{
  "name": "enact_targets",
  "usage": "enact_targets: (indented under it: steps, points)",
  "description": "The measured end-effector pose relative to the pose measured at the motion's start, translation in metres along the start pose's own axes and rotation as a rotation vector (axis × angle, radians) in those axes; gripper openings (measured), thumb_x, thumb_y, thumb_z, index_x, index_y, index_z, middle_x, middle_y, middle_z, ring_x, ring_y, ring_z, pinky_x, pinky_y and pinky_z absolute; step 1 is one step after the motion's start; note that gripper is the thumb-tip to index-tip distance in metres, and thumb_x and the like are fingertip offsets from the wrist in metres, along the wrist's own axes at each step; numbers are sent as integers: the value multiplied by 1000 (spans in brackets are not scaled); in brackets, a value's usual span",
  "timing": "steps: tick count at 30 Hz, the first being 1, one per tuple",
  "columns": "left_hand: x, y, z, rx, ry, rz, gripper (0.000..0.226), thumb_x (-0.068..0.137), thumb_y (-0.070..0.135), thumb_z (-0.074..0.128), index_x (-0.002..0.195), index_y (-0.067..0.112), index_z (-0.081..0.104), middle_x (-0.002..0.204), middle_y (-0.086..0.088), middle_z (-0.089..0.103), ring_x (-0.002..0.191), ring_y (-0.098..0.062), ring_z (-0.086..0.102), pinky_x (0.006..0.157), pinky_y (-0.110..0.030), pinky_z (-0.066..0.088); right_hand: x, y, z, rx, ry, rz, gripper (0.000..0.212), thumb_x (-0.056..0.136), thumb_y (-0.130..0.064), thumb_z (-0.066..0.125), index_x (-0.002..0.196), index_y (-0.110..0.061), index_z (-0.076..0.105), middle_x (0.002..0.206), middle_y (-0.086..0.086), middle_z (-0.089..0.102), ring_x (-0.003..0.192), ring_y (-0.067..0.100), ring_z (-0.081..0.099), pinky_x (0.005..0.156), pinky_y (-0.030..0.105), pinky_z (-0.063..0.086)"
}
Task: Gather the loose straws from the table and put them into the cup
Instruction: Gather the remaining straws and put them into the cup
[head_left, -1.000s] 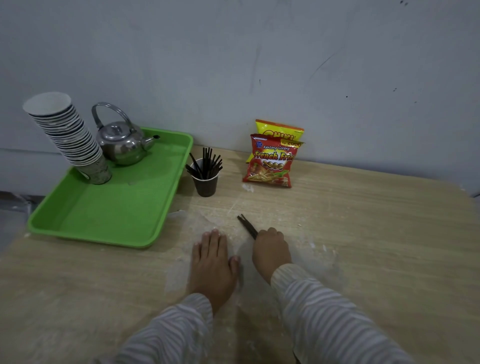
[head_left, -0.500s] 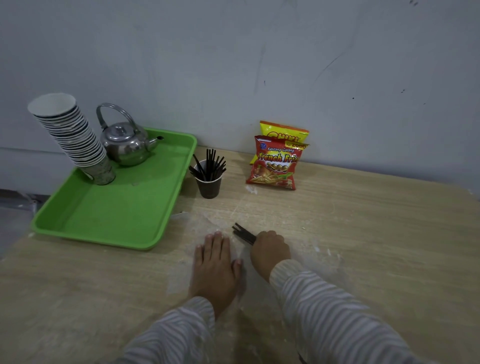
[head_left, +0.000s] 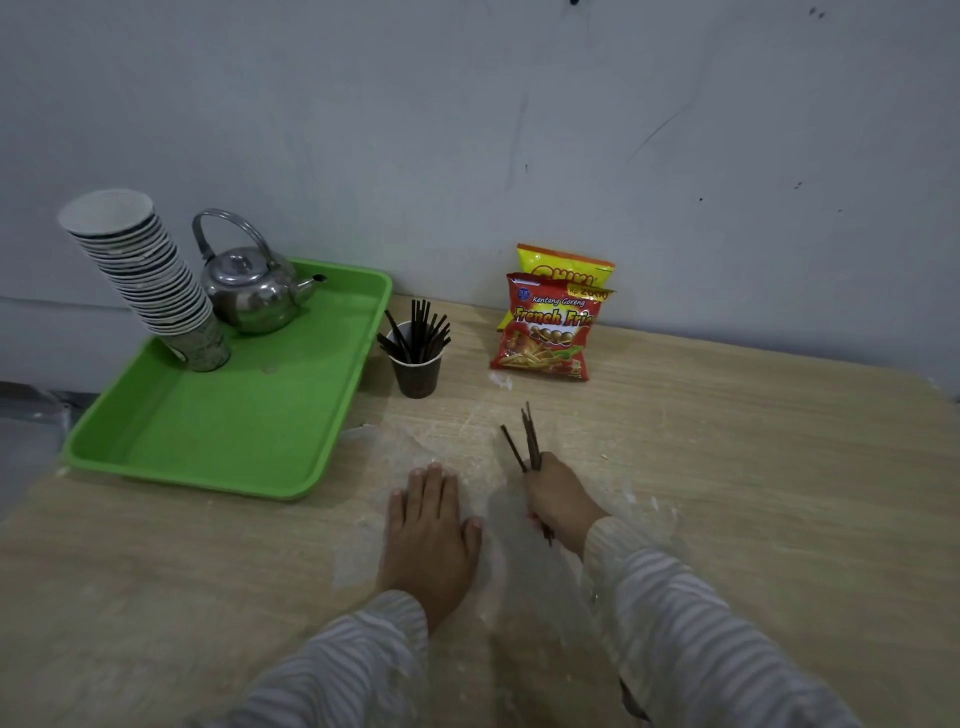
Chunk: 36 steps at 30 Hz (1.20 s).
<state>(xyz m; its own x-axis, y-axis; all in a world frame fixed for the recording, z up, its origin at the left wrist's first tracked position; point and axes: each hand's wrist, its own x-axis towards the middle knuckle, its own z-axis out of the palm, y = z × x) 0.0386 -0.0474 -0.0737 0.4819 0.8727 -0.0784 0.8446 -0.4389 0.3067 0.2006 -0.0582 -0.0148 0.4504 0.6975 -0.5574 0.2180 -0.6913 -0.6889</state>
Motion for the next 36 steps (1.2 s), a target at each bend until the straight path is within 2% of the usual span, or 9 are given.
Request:
enact_targets:
  steps: [5,9,13,15,21,26,28,32,36]
  points:
    - [4,14,-12,-261,17,-109,57,95,41,23,145,15,21,159,-5,17,147,-21,5,118,-40,0,-12,-9,-7,707,-67,116,17,92,-1,40,102,-9,51,58,4,41,45,14,39,41,27,34]
    - [12,48,-31,-1001,13,-361,49,97,39,29,140,17,35,151,-7,35,140,-20,27,113,-32,19,-15,-18,-2,1045,-11,80,13,94,-8,46,82,-14,47,52,0,38,36,11,35,35,23,30]
    - [15,79,-47,-1781,-193,-707,43,90,51,39,85,20,69,103,-10,70,101,-25,64,98,-42,46,-23,-26,12,1319,47,77,21,93,-22,51,75,-15,46,49,-1,39,36,12,36,37,23,34]
    - [17,83,-47,-1950,-188,-786,49,91,47,41,77,15,74,97,-15,74,93,-27,70,89,-41,51,-29,-29,21,1411,46,93,20,90,-26,56,76,-14,49,52,0,43,41,15,42,45,27,43]
    - [23,71,-59,-1983,-146,-786,47,94,45,34,127,15,49,125,-12,58,114,-28,55,105,-46,40,-41,-33,34,900,56,-18,26,92,-37,50,104,-14,55,91,3,62,83,17,62,60,28,48]
    - [32,57,-68,-1889,-64,-747,50,95,40,31,127,7,53,128,-22,58,117,-31,56,110,-47,37,-47,-51,38,877,-99,-57,15,95,-27,49,88,-16,57,76,7,65,74,20,65,67,33,52]
    - [38,49,-70,-1841,-26,-736,49,95,39,32,122,7,57,120,-22,63,111,-30,60,104,-43,44,-46,-59,38,855,-147,-66,18,95,-24,49,80,-15,54,59,2,60,51,12,59,49,26,49]
    - [50,29,-77,-1770,20,-700,40,94,37,37,86,9,64,74,-9,72,68,-18,69,60,-24,54,-36,-75,36,770,-177,-99,25,94,-21,52,70,-14,51,54,2,47,36,6,36,29,16,26]
    - [68,3,-93,-1497,170,-567,23,92,23,42,112,15,51,96,-4,56,80,-14,55,73,-30,45,-19,-97,35,819,-63,-141,25,92,-13,55,67,-13,51,47,-1,38,36,8,36,30,17,28]
